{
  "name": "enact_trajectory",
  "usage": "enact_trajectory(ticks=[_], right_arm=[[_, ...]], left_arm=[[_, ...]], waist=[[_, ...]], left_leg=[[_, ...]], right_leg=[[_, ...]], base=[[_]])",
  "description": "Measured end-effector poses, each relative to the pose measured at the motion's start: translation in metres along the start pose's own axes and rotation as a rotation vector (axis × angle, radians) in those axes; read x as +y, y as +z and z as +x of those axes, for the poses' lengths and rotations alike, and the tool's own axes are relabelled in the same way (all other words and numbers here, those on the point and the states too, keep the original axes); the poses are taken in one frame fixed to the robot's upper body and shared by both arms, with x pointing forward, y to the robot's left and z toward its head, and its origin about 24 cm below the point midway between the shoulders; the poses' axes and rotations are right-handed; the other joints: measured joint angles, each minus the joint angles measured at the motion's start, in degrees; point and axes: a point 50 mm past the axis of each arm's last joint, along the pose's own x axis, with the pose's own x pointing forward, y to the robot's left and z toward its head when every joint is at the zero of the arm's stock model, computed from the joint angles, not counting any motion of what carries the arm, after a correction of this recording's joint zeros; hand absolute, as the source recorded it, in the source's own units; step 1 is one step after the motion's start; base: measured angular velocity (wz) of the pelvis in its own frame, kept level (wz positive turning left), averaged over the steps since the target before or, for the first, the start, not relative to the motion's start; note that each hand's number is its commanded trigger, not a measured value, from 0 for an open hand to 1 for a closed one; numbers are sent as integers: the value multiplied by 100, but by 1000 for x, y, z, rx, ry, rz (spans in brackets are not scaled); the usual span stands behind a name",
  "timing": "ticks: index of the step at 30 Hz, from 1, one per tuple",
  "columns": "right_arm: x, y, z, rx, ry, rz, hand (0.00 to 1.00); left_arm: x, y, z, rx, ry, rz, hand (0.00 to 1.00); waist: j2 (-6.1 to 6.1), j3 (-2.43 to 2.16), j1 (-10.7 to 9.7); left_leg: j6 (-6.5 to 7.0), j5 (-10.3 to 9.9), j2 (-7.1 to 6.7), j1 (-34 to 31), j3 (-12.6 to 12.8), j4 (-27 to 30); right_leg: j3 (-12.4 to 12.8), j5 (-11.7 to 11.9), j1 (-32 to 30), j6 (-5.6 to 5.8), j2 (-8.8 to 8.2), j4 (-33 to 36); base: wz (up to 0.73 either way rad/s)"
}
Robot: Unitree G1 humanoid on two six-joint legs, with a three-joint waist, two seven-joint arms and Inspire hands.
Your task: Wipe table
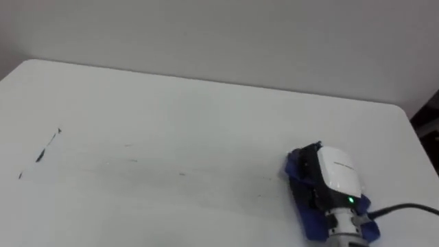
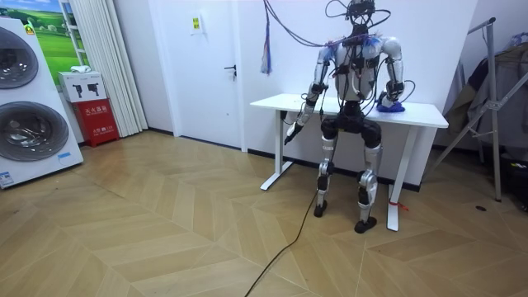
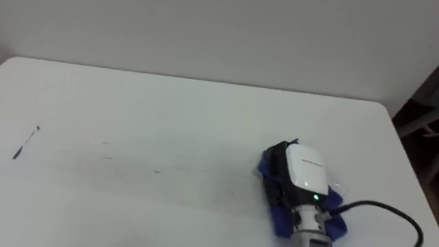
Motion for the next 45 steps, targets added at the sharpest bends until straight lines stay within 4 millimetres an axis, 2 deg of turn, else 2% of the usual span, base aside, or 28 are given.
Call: enact_trajectory(ticks=[4,7,9,10,11,12,14,16,17,18,19,20,21,23,24,25,26,27,28,29,30,33,36,38,40,42,44,45], right_arm=[[4,19,15,-30,43,5,100],[4,47,39,-69,97,-8,100],[3,92,61,-185,141,-1,100],[2,107,66,-223,143,10,100],[-4,131,76,-294,133,21,100],[-8,141,81,-321,123,30,100],[-19,168,93,-404,88,55,100],[-18,169,98,-423,94,29,100],[-13,161,96,-400,109,6,100],[-6,146,91,-360,128,-10,100],[-1,137,88,-335,139,-20,100],[1,122,83,-295,124,-5,100],[1,109,79,-256,106,15,100],[2,92,72,-215,90,41,100],[4,78,63,-184,76,56,100],[4,71,59,-165,65,64,100],[3,56,50,-124,48,69,100],[1,40,42,-89,38,53,100],[1,34,38,-77,33,44,100],[0,23,30,-51,29,28,100],[0,16,24,-28,24,24,100],[-2,0,18,19,32,2,100],[-4,2,21,15,44,7,100],[-6,7,25,-1,64,7,100],[-6,12,26,-17,77,4,100],[-7,23,35,-37,83,-4,100],[-8,39,48,-88,106,-25,100],[-9,51,55,-130,115,-37,100]], left_arm=[[-13,11,-2,-40,-37,13,0],[-23,19,-1,-45,-60,21,0],[-29,26,-1,-64,-78,44,0],[-30,27,-2,-65,-81,49,0],[-32,28,-2,-68,-87,54,0],[-33,30,-2,-72,-91,58,0],[-35,23,-2,-56,-103,91,0],[-33,14,-3,-20,-99,103,0],[-30,11,-2,-8,-94,109,0],[-25,13,0,-11,-82,106,0],[-23,14,1,-15,-74,104,0],[-20,18,3,-28,-65,97,0],[-18,17,4,-30,-61,89,0],[-16,18,5,-28,-56,78,0],[-9,14,6,-14,-35,65,0],[-5,12,7,-8,-23,53,0],[1,9,8,5,-5,36,0],[3,6,8,17,4,26,0],[5,4,8,22,10,21,0],[8,0,7,29,21,14,0],[11,1,7,18,30,0,0],[4,2,4,-3,3,-5,0],[-13,0,-1,3,-45,-2,0],[-18,-2,-4,4,-78,34,0],[-19,-10,-5,22,-93,58,0],[-18,-25,-8,67,-108,104,0],[-17,-32,-9,96,-113,120,0],[-17,-31,-8,97,-120,113,0]], waist=[[4,2,115],[-20,8,481],[-35,48,683],[-39,72,754],[-49,114,922],[-59,137,960],[25,208,1293],[91,261,1410],[109,263,1406],[120,258,1361],[112,253,1355],[94,244,1267],[108,239,1182],[131,209,1033],[70,145,842],[18,112,753],[-97,50,560],[-93,36,469],[-86,30,466],[-45,-8,399],[-58,-21,281],[-87,-33,205],[-40,-53,171],[-14,-51,160],[68,-40,202],[330,-25,496],[421,0,646],[448,37,720]], left_leg=[[1,-1,6,18,0,-9],[6,-5,16,-19,-4,-33],[-9,-21,44,-101,-5,11],[-9,-24,44,-112,-3,12],[-19,-46,49,-162,4,49],[-12,-70,53,-205,1,94],[26,-206,63,-295,-16,272],[117,-316,109,-358,15,417],[152,-389,138,-442,3,531],[149,-412,269,-506,144,605],[126,-409,375,-514,317,617],[76,-390,543,-526,578,657],[45,-376,648,-562,785,732],[20,-369,731,-580,949,812],[-49,-319,831,-584,1160,802],[-80,-289,876,-585,1324,801],[-136,-232,919,-565,1536,823],[-182,-207,1023,-500,1730,884],[-216,-208,1075,-459,1778,911],[-330,-205,1224,-432,1757,965],[-396,-170,1325,-425,1739,951],[-590,-58,1489,-322,1607,788],[-643,-33,1556,-391,1274,706],[-669,-42,1562,-456,1073,715],[-689,-51,1502,-491,721,757],[-660,-111,1293,-521,248,929],[-618,-181,1096,-561,71,878],[-615,-174,1010,-565,59,760]], right_leg=[[92,7,-67,-18,32,31],[134,15,-239,-76,38,166],[106,-24,-391,-122,29,351],[84,-48,-458,-145,8,410],[-32,-75,-574,-192,-41,519],[-112,-70,-610,-229,-70,567],[-646,-38,-610,-290,-205,751],[-1059,-27,-661,-302,-378,1042],[-1235,-23,-766,-300,-526,1347],[-1235,4,-896,-252,-697,1746],[-1215,32,-973,-227,-785,2010],[-1154,64,-1070,-214,-982,2368],[-1041,45,-1080,-215,-1157,2473],[-972,70,-890,-179,-1316,2186],[-944,69,-717,-175,-1231,1910],[-942,81,-636,-163,-1217,1717],[-963,-6,-441,-3,-1173,1404],[-1067,-92,-217,128,-1035,1078],[-1099,-129,-150,178,-960,949],[-1164,-187,-81,122,-789,802],[-1170,-306,-64,76,-616,776],[-1095,-361,-91,-68,-319,777],[-1102,-459,-139,-217,-94,854],[-1033,-664,-227,-283,-23,1056],[-775,-762,-231,-372,140,1105],[-475,-804,-251,-410,264,1111],[-332,-792,-412,-391,242,1151],[-233,-748,-531,-319,270,1151]], base=[[-18],[-34],[-2],[0],[0],[11],[10],[-1],[28],[46],[69],[70],[61],[40],[44],[53],[30],[7],[-39],[-47],[-36],[-26],[-7],[26],[22],[-34],[-48],[-39]])
